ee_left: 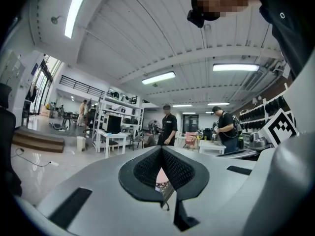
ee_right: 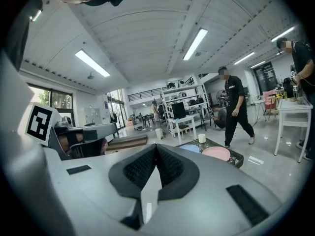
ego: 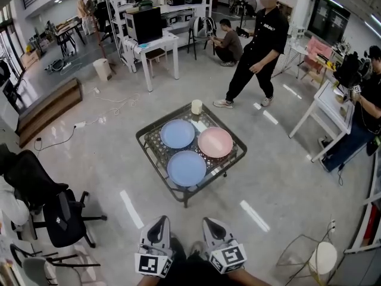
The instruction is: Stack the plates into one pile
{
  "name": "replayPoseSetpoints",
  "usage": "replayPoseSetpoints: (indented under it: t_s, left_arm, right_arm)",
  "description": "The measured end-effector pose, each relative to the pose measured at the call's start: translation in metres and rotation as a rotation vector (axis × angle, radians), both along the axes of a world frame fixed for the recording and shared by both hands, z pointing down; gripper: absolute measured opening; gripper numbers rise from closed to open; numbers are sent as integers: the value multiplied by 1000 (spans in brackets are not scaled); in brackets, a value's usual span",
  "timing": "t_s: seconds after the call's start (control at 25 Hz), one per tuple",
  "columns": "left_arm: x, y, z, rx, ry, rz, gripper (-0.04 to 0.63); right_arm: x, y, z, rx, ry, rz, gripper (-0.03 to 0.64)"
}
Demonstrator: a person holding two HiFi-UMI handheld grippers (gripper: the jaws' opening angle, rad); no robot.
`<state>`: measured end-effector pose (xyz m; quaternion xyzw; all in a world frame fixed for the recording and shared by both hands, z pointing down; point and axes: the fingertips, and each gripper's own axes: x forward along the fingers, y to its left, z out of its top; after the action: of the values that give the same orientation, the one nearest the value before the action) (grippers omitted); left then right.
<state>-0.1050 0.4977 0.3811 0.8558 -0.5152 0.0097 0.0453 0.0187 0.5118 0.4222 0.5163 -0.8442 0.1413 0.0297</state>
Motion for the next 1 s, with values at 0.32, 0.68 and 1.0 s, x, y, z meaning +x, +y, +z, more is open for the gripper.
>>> replayPoseSetpoints:
  t_s: [0.32, 0.68, 1.0]
  left_arm:
    - [-1, -27, 13, -7, 7, -11, 15]
    - [0, -110, 27, -47, 19, 28, 15]
    - [-21, -212, 44, -90, 0, 82, 15]
  right_arm:
    - [6, -29, 11, -1, -1, 15, 8]
    - [1, -103, 21, -42, 22, 40, 8]
    - [-20, -204, 41, -86, 41, 68, 8]
